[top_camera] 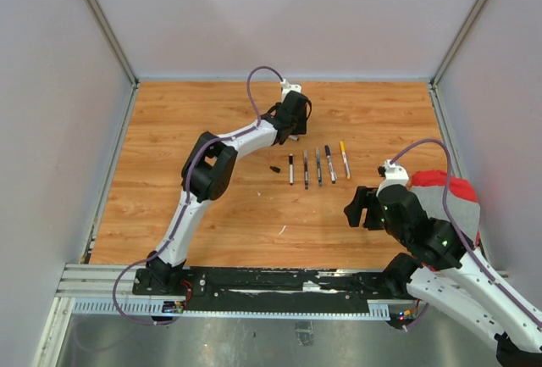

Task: Insert the pens into the pen caps
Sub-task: Adjust the pen at the center of the board.

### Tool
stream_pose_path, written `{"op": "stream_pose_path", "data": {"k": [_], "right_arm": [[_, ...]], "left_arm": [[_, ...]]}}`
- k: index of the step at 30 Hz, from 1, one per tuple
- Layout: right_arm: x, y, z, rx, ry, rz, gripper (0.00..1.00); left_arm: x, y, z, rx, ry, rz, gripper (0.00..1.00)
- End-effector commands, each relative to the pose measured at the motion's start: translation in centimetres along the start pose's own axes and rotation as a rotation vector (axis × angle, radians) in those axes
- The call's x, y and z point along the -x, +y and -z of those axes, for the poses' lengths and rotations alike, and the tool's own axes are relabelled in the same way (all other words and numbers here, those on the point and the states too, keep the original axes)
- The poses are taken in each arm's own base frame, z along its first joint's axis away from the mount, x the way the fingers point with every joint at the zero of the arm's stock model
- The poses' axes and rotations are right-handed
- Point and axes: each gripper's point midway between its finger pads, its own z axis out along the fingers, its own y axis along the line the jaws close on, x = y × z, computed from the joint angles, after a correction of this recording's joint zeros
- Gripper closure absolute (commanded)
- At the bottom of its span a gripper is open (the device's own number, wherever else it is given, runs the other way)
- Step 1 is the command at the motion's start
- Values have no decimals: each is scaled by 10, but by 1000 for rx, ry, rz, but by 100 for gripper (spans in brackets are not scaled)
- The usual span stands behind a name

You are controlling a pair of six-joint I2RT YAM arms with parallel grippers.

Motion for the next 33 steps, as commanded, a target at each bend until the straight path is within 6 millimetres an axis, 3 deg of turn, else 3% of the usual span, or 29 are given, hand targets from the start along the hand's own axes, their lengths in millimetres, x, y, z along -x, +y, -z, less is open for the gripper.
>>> {"op": "stream_pose_path", "data": {"k": [1,7,22,33], "right_arm": [[-13,-5,-4,-11,39,6,28],[-21,-6,-6,-8,57,-4,28],[-23,-8,-5,-14,64,-2,28],[-24,-8,-5,-13,66,-6,28]], "left_arm": [[36,-25,-7,-118,-131,-37,45],[36,-33,-20,-139,-125,-49,45],[-2,-25,-38,-142,-21,-47,45],[-9,-20,-30,-143,12,-50,47]]}}
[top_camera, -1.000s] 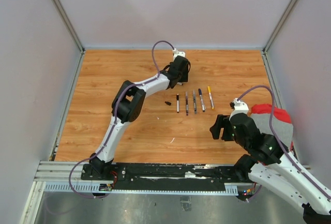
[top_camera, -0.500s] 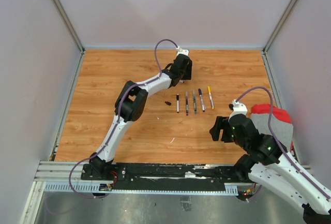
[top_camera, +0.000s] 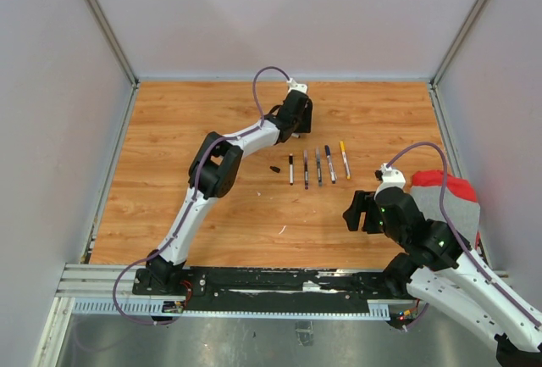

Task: Insert the pens into the pen caps
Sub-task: Adjust the pen at the center of the board.

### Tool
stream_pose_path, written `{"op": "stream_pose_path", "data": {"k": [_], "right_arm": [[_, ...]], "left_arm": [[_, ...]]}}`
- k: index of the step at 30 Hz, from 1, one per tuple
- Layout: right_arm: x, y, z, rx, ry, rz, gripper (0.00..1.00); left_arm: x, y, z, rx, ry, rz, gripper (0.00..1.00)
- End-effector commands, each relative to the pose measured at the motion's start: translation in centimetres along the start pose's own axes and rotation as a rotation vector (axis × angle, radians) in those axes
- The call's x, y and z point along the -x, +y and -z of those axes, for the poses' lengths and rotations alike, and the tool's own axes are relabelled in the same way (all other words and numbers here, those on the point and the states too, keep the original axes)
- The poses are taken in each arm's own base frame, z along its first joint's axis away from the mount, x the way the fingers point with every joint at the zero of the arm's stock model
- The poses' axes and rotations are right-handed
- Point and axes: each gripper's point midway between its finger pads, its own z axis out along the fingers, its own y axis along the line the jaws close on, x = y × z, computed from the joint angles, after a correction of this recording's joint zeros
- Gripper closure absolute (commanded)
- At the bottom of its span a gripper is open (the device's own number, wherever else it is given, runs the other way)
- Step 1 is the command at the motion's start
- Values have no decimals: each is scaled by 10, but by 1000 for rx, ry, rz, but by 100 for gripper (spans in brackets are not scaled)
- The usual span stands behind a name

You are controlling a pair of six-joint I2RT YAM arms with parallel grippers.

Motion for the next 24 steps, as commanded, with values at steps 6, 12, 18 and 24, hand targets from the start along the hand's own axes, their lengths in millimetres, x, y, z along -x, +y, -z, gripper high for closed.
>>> {"op": "stream_pose_path", "data": {"k": [6,12,18,24], "right_arm": [[-6,-3,0,-9,19,-13,28],[-6,-1,-1,-1,22,-17,28],[-6,0,-1,5,24,-19,28],[-6,2,-1,14,27,-22,28]], "left_arm": [[-13,11,21,8,50,-2,48],[-19,17,34,16,61,-7,50],[-22,24,44,33,59,-16,51],[-21,26,53,34,54,-18,52]]}}
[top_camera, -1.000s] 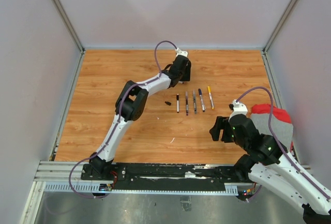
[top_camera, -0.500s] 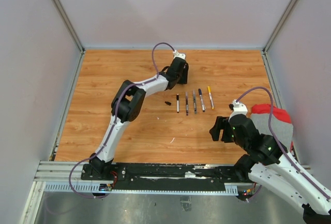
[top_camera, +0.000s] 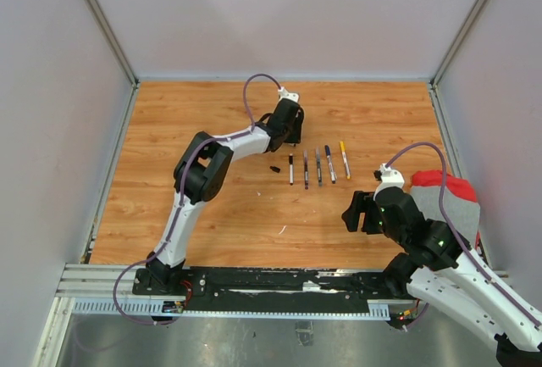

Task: Insert the pens into the pen caps
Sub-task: Adjust the pen at the center of the board.

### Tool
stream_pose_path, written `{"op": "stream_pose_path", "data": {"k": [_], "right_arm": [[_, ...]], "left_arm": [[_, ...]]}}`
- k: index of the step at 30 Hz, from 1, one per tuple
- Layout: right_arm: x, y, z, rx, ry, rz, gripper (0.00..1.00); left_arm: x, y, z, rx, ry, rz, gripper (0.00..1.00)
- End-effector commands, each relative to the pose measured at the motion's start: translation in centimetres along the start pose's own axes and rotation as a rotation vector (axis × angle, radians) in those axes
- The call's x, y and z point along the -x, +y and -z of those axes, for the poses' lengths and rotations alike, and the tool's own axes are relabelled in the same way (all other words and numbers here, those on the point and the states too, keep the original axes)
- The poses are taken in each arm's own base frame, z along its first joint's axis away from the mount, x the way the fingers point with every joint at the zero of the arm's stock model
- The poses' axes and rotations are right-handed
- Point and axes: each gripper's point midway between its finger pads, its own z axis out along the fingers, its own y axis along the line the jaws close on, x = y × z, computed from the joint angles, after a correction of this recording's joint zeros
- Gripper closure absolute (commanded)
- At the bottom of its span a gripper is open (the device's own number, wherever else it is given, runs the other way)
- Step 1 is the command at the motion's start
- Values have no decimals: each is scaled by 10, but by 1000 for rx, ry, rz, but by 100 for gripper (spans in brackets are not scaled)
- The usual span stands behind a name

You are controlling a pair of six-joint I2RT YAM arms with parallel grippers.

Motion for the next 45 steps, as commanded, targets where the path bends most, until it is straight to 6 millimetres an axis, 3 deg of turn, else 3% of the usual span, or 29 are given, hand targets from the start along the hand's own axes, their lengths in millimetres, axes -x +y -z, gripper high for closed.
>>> {"op": "stream_pose_path", "data": {"k": [1,36,45], "right_arm": [[-4,-1,-2,0,15,-18,28],[-6,8,-2,35,40,-28,27],[-6,9,-2,37,42,-29,27]], "left_arm": [[5,7,13,13,-4,-3,52],[-34,32,72,19,10,65,55],[-21,29,73,20,-10,51,55]]}}
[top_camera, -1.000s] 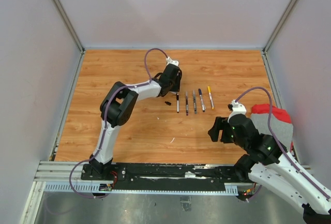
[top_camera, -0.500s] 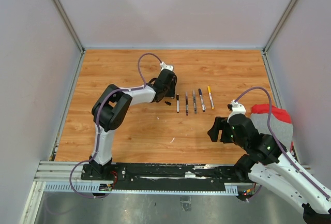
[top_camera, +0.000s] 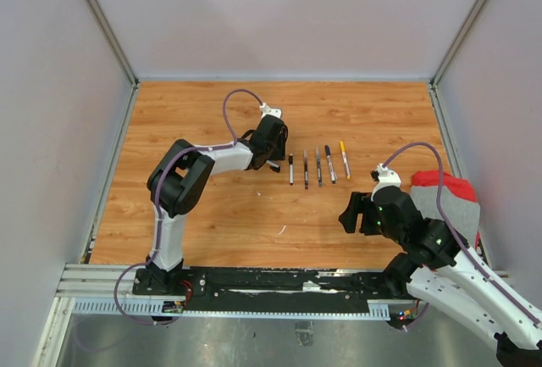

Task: Insert the pens into the pen caps
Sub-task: Adjust the pen at the center of the board, then pick up the pen from the center of the board.

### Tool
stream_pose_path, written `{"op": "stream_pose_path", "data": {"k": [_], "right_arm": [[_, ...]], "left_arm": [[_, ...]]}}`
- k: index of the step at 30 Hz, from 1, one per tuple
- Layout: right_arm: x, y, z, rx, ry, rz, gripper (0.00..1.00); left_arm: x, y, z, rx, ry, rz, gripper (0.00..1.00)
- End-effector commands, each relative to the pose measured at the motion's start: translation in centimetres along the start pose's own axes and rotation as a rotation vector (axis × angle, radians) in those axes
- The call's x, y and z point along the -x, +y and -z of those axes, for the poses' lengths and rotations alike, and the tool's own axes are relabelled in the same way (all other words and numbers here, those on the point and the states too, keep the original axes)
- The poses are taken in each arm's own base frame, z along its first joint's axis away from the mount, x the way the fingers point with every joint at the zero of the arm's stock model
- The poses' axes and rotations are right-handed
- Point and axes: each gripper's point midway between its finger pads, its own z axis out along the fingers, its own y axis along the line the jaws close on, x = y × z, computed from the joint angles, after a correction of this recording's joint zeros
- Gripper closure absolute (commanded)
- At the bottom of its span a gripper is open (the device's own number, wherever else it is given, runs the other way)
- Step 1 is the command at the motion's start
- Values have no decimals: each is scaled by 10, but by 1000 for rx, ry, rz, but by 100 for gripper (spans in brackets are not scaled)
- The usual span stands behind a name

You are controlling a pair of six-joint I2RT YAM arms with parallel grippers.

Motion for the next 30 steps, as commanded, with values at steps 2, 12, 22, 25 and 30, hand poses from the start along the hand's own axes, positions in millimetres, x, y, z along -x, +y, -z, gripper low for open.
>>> {"op": "stream_pose_path", "data": {"k": [2,12,22,25,30], "right_arm": [[1,1,-1,7,-1,-15,27],[-2,0,-1,3,4,-14,27],[-4,-2,-1,2,4,-17,26],[-5,-4,0,-2,3,-17,26],[-6,-5,1,-3,-1,-20,26]], "left_arm": [[34,-6,10,-7,-70,0,54],[81,11,43,125,-208,68,40],[58,44,41,355,-128,160,28],[49,42,36,347,-100,172,28],[34,40,29,350,-60,185,28]]}}
